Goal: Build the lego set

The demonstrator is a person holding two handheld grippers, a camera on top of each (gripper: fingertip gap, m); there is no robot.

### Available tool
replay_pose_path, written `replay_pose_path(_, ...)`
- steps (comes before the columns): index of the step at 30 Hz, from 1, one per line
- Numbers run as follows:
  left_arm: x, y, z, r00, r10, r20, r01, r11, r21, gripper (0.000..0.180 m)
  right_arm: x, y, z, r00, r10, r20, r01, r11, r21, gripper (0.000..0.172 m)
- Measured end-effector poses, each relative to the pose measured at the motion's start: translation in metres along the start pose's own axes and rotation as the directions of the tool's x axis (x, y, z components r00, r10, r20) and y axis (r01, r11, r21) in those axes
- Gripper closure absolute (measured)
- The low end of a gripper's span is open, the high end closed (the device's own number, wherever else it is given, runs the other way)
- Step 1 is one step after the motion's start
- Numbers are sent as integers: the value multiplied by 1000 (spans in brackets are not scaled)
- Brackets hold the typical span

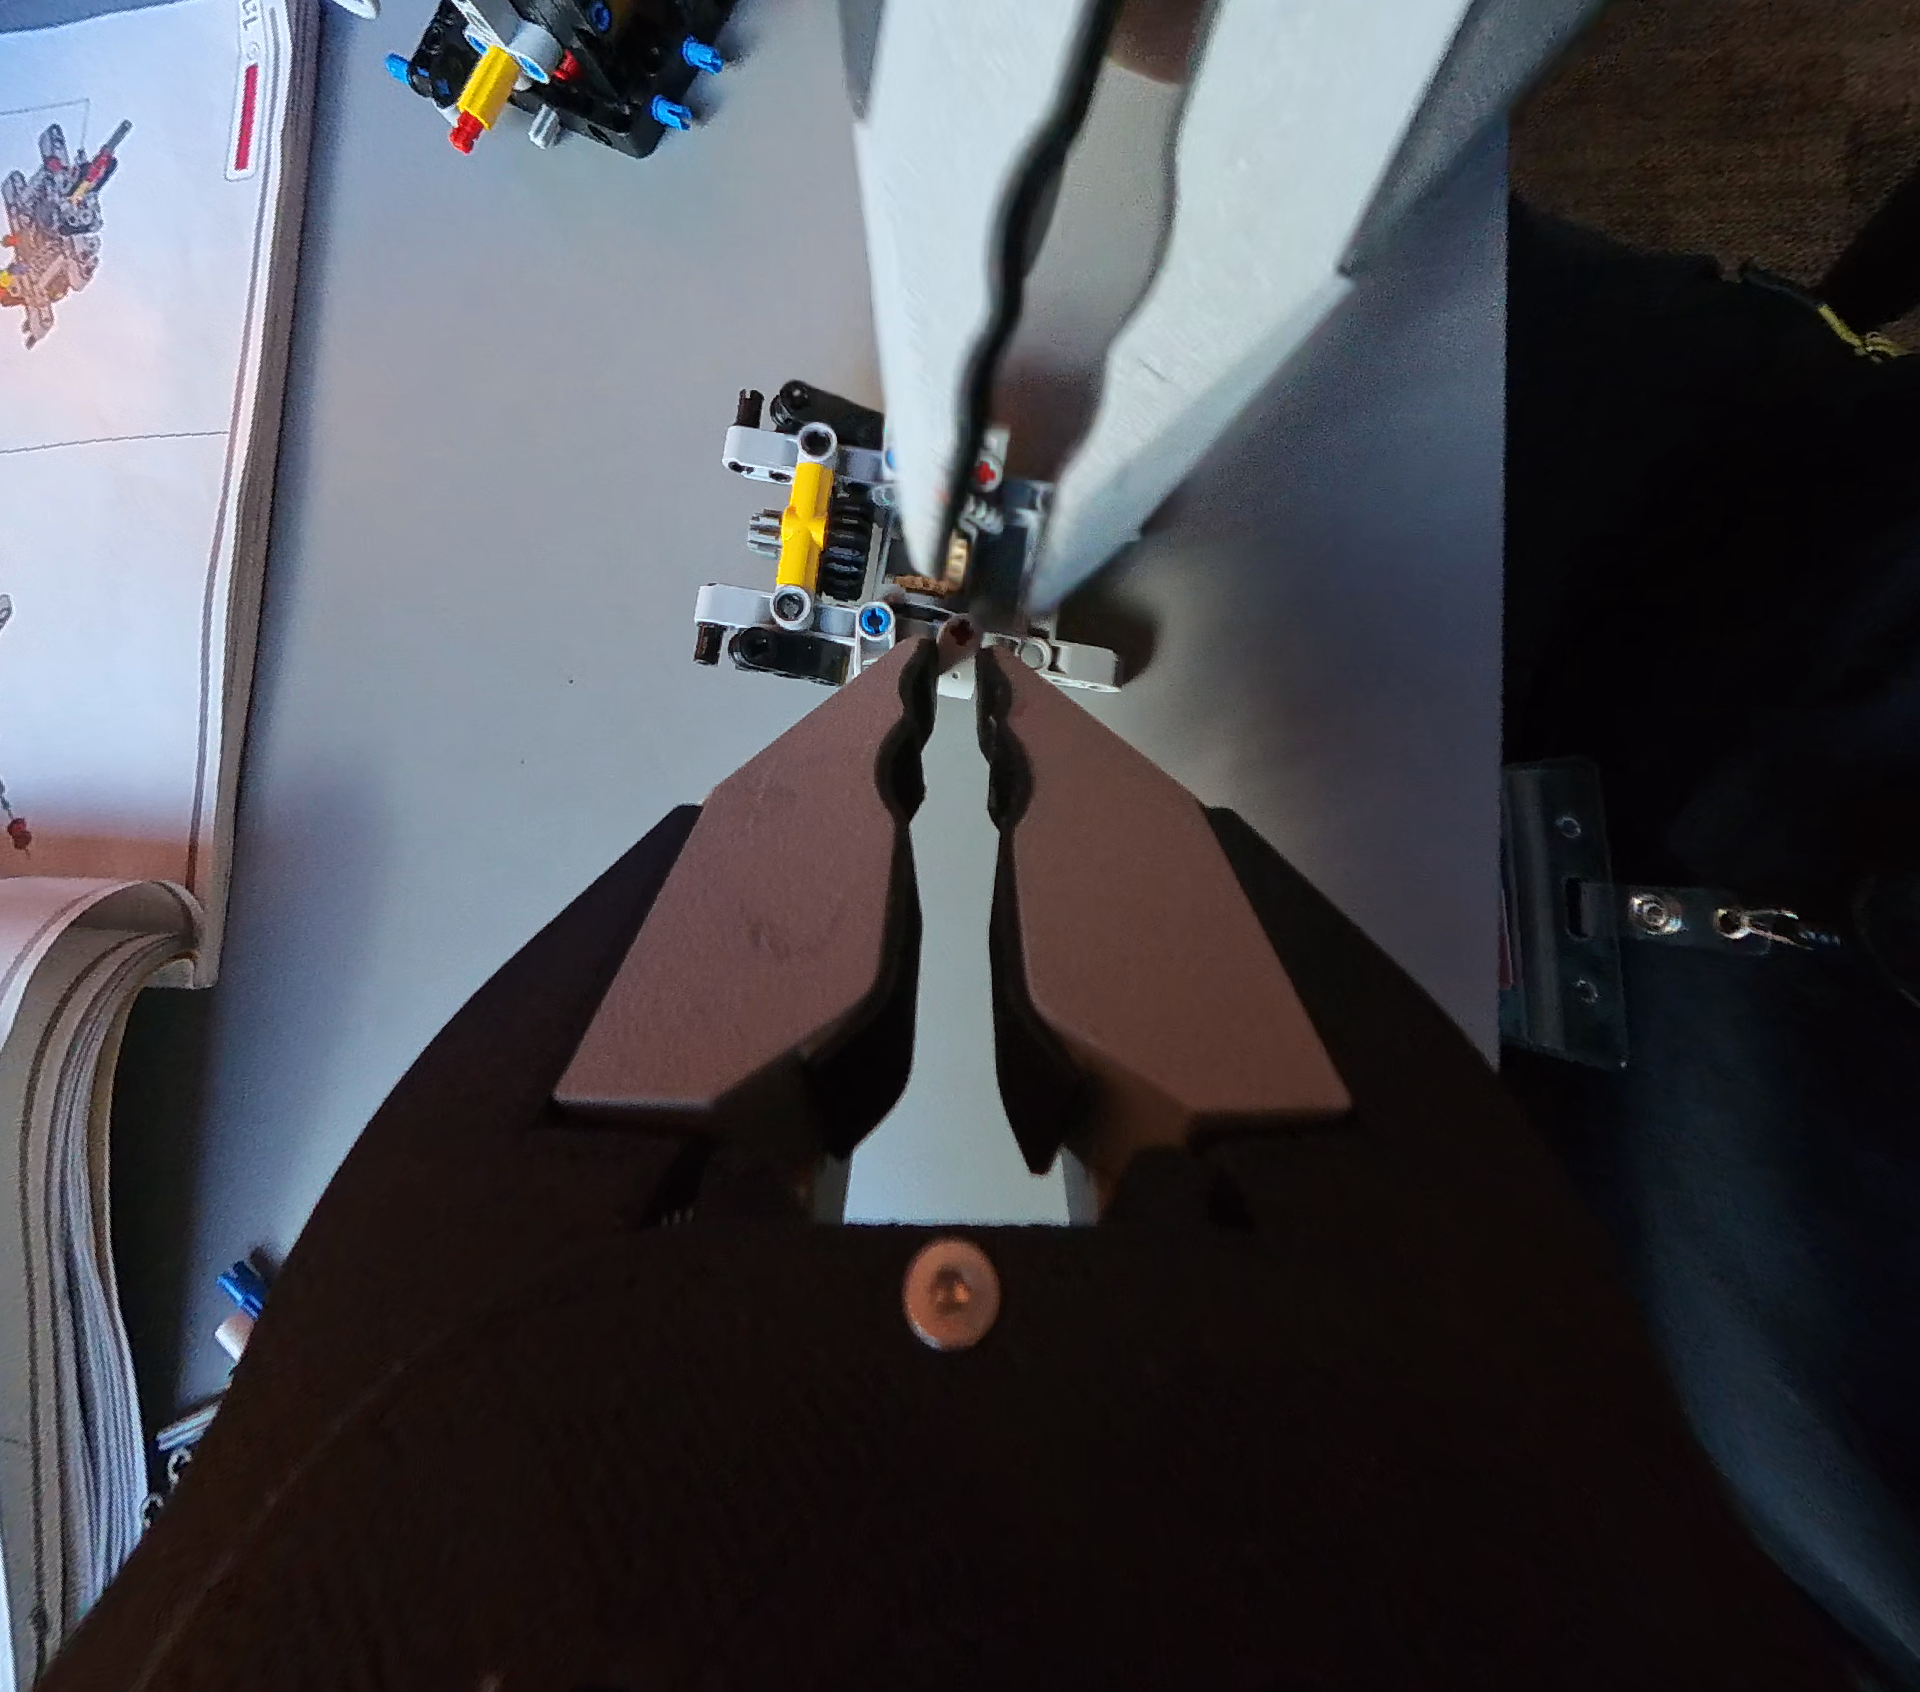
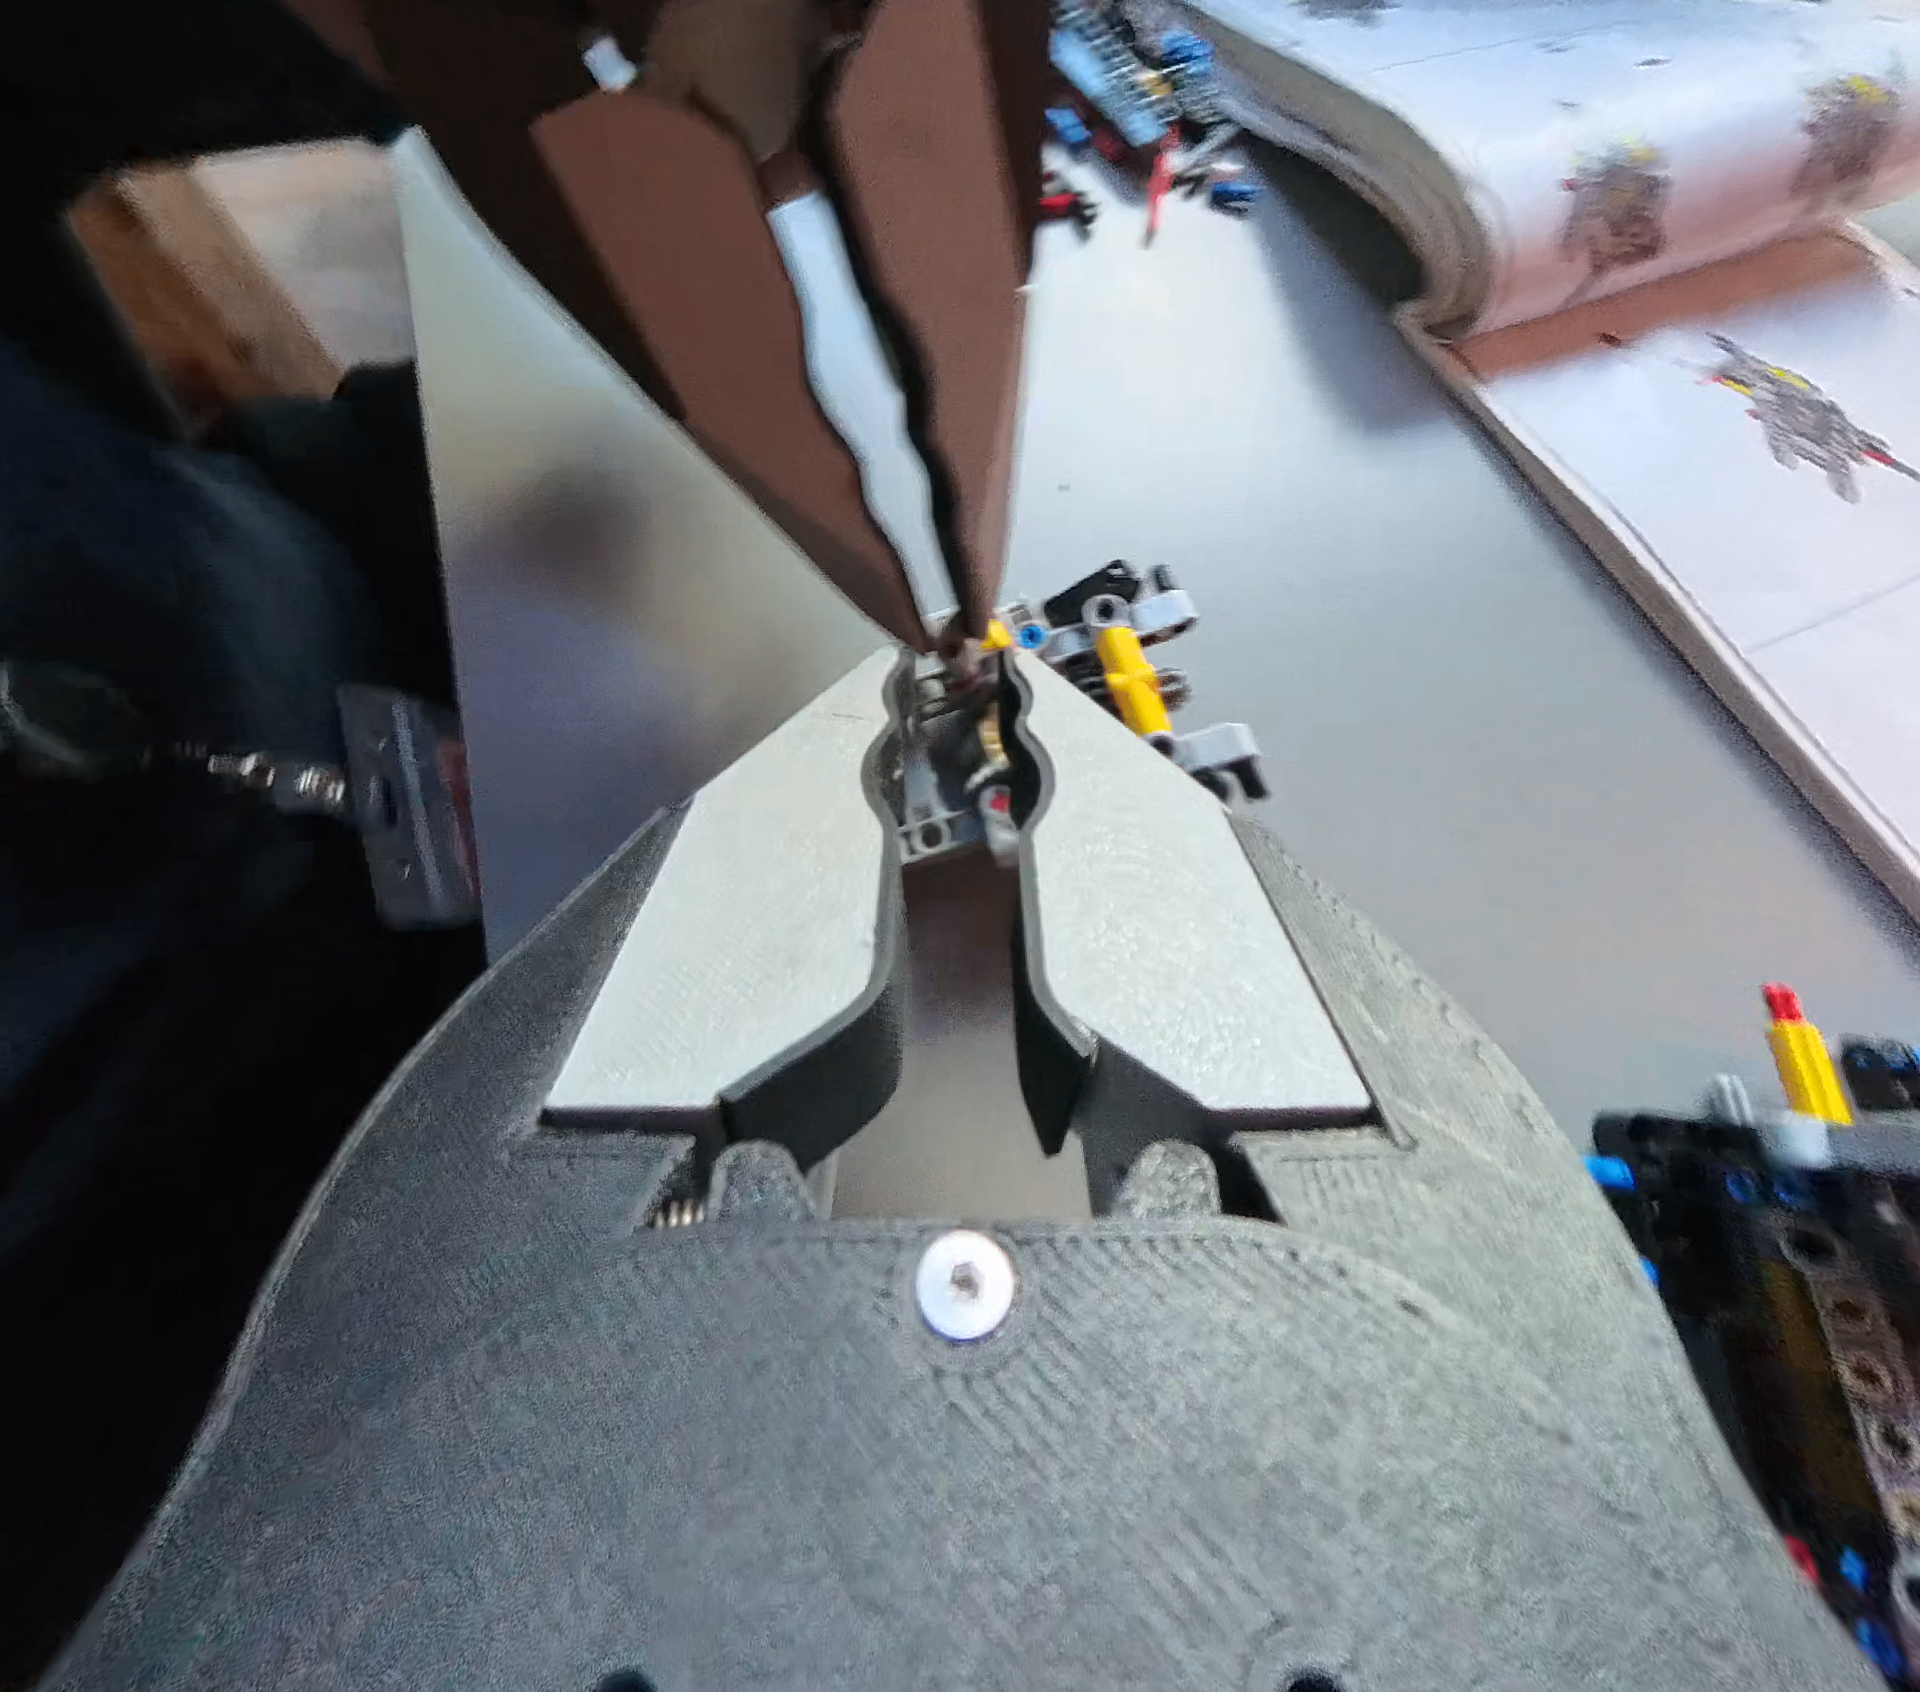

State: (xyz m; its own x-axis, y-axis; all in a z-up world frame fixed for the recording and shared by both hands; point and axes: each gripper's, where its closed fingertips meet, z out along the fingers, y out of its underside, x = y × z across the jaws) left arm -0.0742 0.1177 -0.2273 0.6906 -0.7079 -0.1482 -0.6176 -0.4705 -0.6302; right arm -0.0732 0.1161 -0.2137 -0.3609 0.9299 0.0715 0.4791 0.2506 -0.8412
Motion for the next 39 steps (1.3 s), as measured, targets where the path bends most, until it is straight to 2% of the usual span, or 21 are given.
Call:
replay_pose_path(4, 0, 0, 0, 1000, -4, 4, 4, 1000, 5, 175, 28, -1, -10, 956, 279, -86, -274, 959, 68, 148)
replay_pose_path(5, 0, 0, 0, 1000, -5, 6, 5, 1000, 7, 175, 30, 3, -10, 930, 360, -72, -356, 933, 63, 140)
replay_pose_path(8, 0, -1, 1, 1000, -8, 15, 8, 1000, 11, 175, 32, 0, -12, 849, 529, 17, -528, 844, 94, 133)
replay_pose_path(9, 0, -1, 1, 1000, -7, 18, 7, 1000, 12, 175, 34, -1, -14, 830, 558, 27, -557, 825, 96, 131)
replay_pose_path(10, 0, -1, 1, 1000, -8, 21, 7, 1000, 13, 175, 41, 2, -15, 817, 577, -14, -573, 814, 93, 116)
replay_pose_path(11, 0, -1, 1, 1000, -9, 22, 8, 1000, 14, 175, 49, 7, -17, 812, 578, -78, -572, 816, 86, 109)
replay_pose_path(13, 0, -1, 1, 1000, -14, 23, 14, 1000, 16, 175, 59, 11, -22, 807, 568, -161, -564, 823, 74, 103)
replay_pose_path(16, 0, -1, 1, 999, -17, 28, 16, 1000, 23, 175, 45, 15, -13, 775, 624, -99, -628, 779, -2, 93)
replay_pose_path(18, 0, -1, 1, 999, -17, 29, 16, 1000, 27, 175, 36, 23, -3, 759, 647, -72, -651, 756, -68, 92)
replay_pose_path(19, 0, -1, 1, 999, -17, 30, 16, 999, 29, 175, 33, 24, 0, 755, 653, -58, -655, 751, -79, 104)
replay_pose_path(22, 0, -2, 1, 999, -18, 32, 17, 999, 36, 175, 29, 20, 3, 737, 675, -9, -674, 734, -84, 104)
replay_pose_path(28, -1, -1, 1, 999, -20, 32, 19, 999, 40, 175, 25, 22, 7, 748, 663, 12, -656, 742, -140, 122)
replay_pose_path(33, 0, -1, 1, 999, -30, 30, 28, 998, 48, 175, 25, 21, 8, 725, 688, 38, -677, 721, -146, 123)
replay_pose_path(39, -1, -2, 2, 998, -45, 44, 42, 998, 54, 175, 28, 27, 7, 757, 652, -51, -650, 742, -165, 130)
